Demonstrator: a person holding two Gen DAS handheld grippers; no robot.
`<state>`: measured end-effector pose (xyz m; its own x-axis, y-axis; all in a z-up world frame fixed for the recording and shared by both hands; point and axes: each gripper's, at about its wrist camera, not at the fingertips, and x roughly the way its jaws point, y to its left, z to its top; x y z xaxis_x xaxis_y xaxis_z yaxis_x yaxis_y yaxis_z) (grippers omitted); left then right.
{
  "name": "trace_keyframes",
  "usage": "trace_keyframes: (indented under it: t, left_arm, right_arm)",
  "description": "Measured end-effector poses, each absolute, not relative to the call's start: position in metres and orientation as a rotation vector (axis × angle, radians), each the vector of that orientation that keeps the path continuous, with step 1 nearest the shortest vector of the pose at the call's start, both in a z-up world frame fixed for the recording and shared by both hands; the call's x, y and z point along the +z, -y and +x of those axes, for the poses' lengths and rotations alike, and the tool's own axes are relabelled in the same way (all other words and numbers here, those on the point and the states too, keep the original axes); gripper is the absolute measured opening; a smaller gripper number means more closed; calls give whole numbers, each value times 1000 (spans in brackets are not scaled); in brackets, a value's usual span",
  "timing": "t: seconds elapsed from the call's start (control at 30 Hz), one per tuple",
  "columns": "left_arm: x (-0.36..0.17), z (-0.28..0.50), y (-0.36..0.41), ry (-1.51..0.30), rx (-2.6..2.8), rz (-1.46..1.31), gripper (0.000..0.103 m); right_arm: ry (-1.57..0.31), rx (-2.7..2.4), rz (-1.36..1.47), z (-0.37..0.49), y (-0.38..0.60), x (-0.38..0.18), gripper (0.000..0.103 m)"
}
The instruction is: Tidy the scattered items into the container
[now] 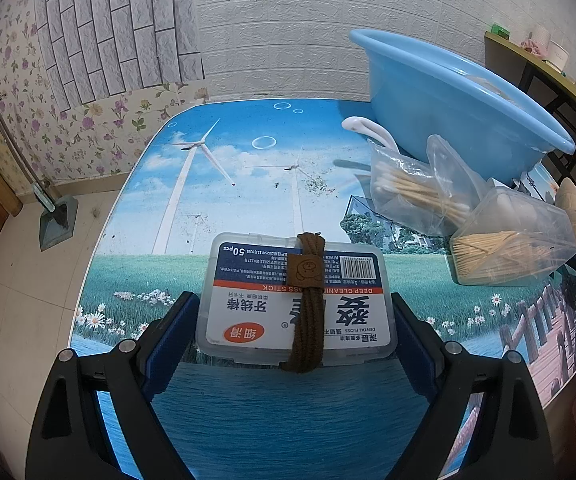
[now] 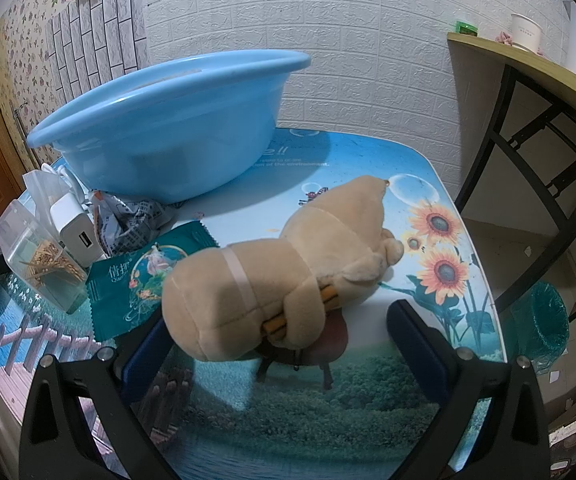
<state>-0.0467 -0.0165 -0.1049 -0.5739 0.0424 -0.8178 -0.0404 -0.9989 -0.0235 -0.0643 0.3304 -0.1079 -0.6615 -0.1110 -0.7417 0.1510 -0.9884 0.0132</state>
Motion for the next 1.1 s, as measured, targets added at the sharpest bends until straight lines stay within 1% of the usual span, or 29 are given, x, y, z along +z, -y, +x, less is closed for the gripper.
trace_keyframes:
  t: [1.1]
  left_arm:
    - [-103, -43, 17, 22, 2770, -1428, 91]
  right_arm:
    - [-80, -2729, 1207, -63, -331, -108, 103]
